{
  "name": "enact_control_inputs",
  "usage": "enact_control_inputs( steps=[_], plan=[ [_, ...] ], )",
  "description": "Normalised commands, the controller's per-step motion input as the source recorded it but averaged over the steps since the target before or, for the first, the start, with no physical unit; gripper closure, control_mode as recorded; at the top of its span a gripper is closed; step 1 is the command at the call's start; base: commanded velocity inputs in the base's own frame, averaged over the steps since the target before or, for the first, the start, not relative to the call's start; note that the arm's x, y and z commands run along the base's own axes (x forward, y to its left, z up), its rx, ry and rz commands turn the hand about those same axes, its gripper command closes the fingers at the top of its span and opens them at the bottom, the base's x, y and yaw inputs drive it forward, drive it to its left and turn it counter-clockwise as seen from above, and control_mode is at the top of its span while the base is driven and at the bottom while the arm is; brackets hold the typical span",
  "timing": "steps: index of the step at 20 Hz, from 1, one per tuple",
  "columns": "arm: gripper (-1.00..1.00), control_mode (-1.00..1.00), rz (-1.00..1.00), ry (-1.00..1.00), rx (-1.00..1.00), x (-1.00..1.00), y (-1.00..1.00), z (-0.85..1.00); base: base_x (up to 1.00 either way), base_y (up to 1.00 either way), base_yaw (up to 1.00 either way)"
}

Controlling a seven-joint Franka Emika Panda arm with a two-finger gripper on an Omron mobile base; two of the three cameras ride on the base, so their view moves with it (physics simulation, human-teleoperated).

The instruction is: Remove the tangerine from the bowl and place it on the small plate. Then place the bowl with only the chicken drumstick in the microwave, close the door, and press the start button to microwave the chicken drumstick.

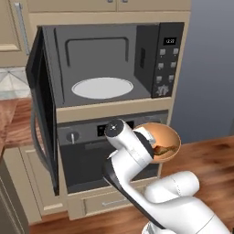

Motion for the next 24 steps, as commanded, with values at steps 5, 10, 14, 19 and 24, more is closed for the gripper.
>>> enact_control_inputs(
  steps=[5,10,14,19,24],
  plan=[
    [1.00,1.00,0.00,0.00,0.00,0.00,0.00,0.00,0.51,0.25,0.00],
    [1.00,1.00,0.00,0.00,0.00,0.00,0.00,0.00,0.04,0.30,0.06],
    [1.00,1.00,0.00,0.00,0.00,0.00,0.00,0.00,0.06,0.24,0.03],
    [1.00,1.00,0.00,0.00,0.00,0.00,0.00,0.00,0.06,0.03,0.00],
    [1.00,1.00,0.00,0.00,0.00,0.00,0.00,0.00,0.04,0.00,0.00]
  ],
)
